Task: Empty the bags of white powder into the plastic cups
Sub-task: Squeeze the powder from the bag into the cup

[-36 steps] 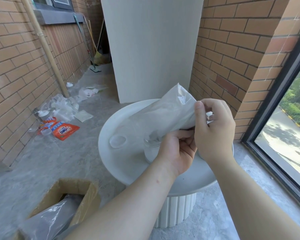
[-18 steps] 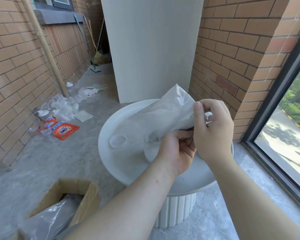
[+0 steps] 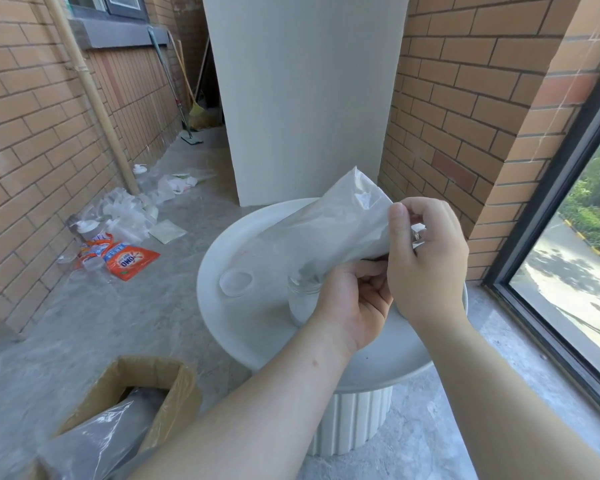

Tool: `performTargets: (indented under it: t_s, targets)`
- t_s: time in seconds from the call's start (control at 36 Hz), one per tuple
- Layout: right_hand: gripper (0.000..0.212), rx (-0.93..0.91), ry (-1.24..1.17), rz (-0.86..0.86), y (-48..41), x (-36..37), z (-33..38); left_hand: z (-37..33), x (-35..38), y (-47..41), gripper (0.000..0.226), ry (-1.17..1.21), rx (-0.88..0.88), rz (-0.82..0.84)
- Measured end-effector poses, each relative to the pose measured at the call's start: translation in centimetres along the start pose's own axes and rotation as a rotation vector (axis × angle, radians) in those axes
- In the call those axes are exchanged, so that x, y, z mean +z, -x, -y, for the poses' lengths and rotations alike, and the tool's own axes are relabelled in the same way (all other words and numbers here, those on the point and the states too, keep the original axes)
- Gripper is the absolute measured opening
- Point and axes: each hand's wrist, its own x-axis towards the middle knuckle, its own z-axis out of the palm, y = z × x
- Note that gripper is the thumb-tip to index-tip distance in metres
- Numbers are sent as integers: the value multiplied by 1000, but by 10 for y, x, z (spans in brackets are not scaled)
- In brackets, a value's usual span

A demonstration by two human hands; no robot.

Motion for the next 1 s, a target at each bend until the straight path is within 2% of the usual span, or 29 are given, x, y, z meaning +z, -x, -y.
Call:
performTargets:
  t_s: [1.0]
  targets:
    - [11,8,15,4,-2,-1,-2,0,4,2,36,29,-24,-31]
